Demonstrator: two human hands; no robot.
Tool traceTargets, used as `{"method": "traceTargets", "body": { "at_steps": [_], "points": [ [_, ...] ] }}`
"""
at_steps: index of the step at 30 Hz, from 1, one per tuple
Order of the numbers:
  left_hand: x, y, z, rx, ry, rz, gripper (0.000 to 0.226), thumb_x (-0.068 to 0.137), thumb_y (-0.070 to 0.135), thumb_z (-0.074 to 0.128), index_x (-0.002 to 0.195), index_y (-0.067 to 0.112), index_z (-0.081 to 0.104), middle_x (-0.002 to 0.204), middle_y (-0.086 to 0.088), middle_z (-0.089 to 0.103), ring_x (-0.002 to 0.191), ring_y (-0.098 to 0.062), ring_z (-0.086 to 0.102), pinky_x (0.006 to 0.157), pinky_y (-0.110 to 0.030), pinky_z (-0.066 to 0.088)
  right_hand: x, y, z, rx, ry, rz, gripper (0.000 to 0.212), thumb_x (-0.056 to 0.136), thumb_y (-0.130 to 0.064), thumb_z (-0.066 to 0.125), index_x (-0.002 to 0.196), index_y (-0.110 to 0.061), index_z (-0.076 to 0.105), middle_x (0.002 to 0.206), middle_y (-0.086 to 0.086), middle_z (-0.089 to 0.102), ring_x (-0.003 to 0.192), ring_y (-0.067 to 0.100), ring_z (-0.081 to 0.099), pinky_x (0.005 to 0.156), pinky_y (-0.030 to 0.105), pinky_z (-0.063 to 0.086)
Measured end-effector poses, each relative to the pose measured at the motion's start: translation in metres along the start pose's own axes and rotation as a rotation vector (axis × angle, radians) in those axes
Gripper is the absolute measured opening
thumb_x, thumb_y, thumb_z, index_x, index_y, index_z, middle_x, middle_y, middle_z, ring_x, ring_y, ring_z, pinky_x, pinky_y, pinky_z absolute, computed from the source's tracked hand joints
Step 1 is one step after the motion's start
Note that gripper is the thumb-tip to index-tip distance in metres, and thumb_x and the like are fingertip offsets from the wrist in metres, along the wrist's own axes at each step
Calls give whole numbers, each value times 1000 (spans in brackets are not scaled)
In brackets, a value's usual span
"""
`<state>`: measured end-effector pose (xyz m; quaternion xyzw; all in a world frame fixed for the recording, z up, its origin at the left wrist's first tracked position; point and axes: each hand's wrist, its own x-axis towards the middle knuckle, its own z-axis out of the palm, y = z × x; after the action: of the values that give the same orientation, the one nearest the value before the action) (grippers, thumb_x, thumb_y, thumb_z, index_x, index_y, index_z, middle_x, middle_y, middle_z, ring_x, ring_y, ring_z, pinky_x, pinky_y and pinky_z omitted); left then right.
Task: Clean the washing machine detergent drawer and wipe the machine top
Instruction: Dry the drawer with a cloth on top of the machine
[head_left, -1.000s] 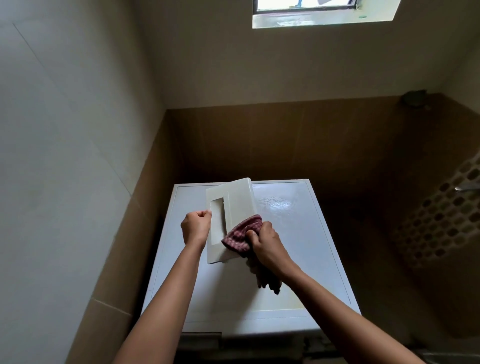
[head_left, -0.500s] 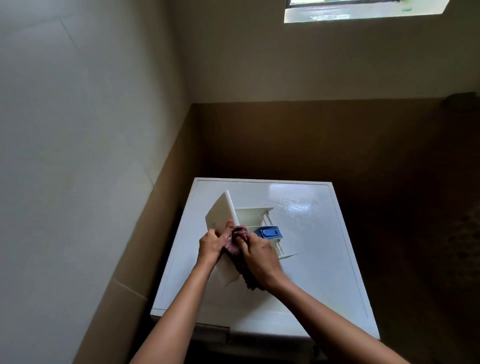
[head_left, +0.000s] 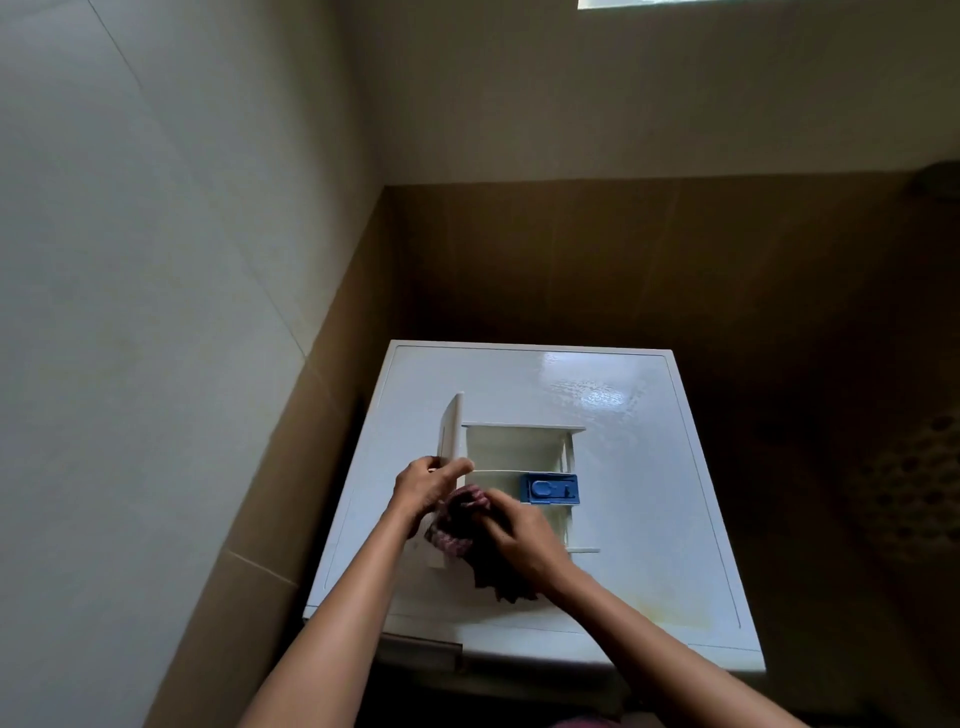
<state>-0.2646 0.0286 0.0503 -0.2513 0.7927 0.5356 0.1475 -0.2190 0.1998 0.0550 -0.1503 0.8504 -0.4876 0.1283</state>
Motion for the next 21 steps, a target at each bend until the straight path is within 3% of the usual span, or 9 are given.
{"method": "traceTargets", "body": {
  "at_steps": [3,5,8,10,12,16,21],
  "points": [
    [3,0,-2,-3,-80,-14,57,56,62,65,88,15,68,73,3,57,72,-15,55,66,-30,48,-3,15,-19,278,211,92,18,97,-23,53,101,-36,65,91,-16,71,84,1,64,72,15,48],
    [7,-1,-1,-18,-132,-19,67,54,64,65,98,14,69,73,3,52,75,-17,51,72,-32,45,1,25,-32,548,370,221,17,98,-26,50,101,-35,65,98,-12,70,91,5,65,77,18,51],
    [13,-3,4,0,-206,-14,49,64,63,66,96,25,69,79,6,55,81,-17,50,77,-32,41,19,35,-49,949,561,376,19,100,-27,46,110,-22,61,106,5,68,96,20,65,85,36,52],
    [17,-3,9,30,-227,-8,33,76,57,65,97,32,66,107,8,61,105,-14,53,88,-30,40,32,38,-59,1088,620,432,15,98,-21,50,108,-19,61,96,4,69,84,19,67,75,34,54],
    [20,-3,14,42,-238,0,35,81,54,65,106,30,65,122,7,58,117,-14,50,96,-29,38,46,40,-62,1077,625,480,15,95,-15,55,107,-12,62,90,6,67,79,21,65,72,34,54],
    [25,1,17,71,-270,39,49,86,51,61,123,20,62,130,5,56,123,-14,48,102,-29,35,70,29,-50,918,558,519,7,89,-16,61,94,-14,65,96,12,68,93,30,63,86,43,51],
    [25,2,12,59,-347,98,30,92,42,56,105,18,70,115,3,69,116,-16,58,100,-32,42,97,5,-16,721,427,479,13,90,-18,56,98,-10,64,98,13,68,93,27,62,87,40,50]
  ]
}}
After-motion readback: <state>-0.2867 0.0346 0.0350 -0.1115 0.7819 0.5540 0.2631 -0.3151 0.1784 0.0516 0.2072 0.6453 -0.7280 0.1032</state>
